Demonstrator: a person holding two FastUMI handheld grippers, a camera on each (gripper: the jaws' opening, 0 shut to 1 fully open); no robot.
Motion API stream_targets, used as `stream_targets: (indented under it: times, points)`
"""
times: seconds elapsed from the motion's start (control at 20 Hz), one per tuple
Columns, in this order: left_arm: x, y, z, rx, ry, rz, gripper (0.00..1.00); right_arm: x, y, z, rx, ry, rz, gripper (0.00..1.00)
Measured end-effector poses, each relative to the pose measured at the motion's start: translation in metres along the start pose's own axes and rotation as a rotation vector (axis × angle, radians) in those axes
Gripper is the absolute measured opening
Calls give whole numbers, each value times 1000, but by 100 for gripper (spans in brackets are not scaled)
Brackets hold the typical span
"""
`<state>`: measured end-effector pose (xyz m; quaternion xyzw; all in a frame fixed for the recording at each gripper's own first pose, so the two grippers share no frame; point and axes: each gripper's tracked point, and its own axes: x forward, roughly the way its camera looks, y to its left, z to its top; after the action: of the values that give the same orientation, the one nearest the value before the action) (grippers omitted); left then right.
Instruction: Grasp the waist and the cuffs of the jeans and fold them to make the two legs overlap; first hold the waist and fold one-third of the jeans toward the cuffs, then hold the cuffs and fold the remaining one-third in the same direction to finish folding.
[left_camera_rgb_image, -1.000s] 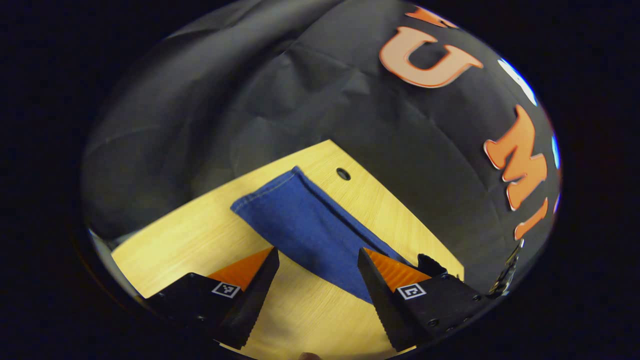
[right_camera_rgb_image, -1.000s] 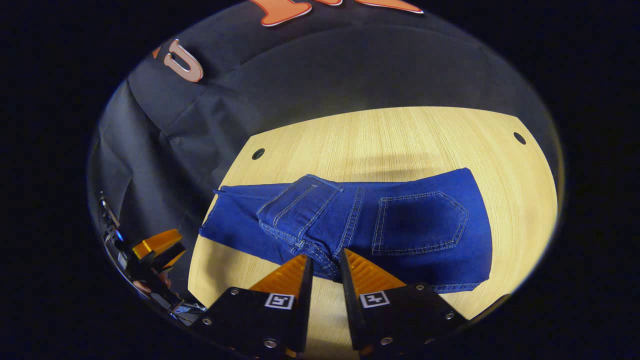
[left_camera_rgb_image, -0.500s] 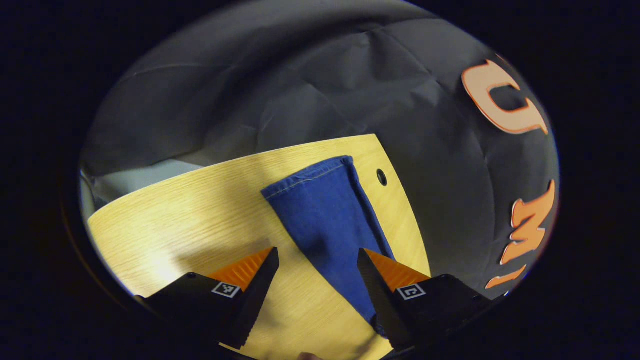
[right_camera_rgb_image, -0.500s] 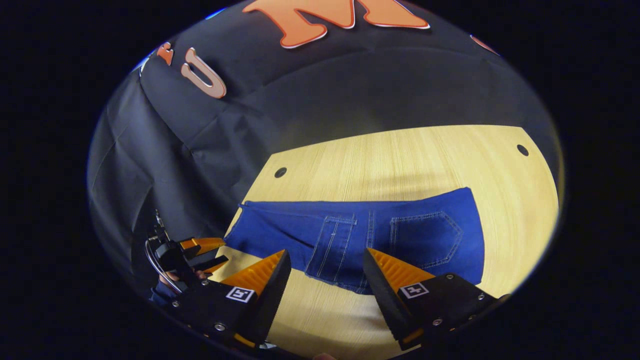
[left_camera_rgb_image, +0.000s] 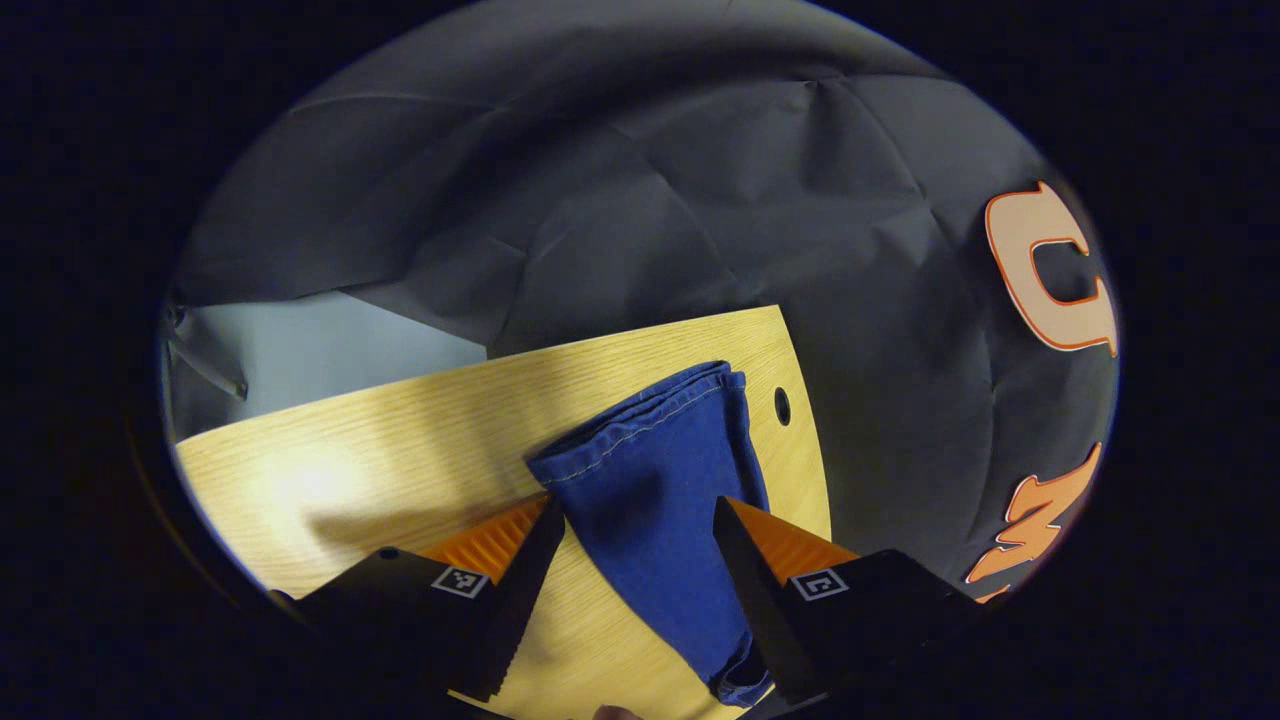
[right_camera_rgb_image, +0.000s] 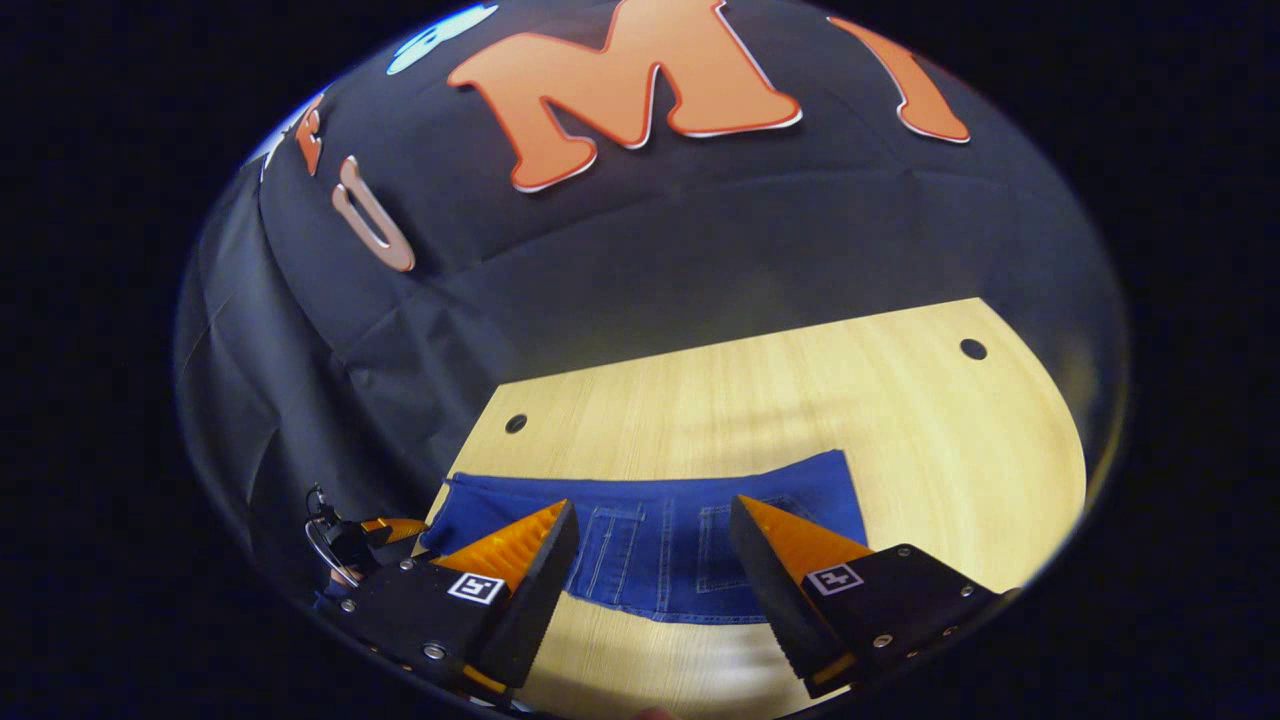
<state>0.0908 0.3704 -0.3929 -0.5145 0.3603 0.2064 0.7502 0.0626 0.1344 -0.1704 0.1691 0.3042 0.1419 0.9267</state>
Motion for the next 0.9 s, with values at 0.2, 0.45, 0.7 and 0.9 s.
stream_targets:
  times: [0.2,0.45,0.7,0.9]
  points:
    - [23,-17,0,55,5,-20,89,-13,-18,18,30,-47,-48,94]
    - [51,-26,-2,21,-8,-14,45,-24,-37,19,23,-44,-91,94]
    - [43,-35,-4,61,-21,-14,5,-33,-56,24,49,-57,-107,94]
    - [11,-89,0,168,-93,-108,5,-38,-65,35,54,-82,-94,94]
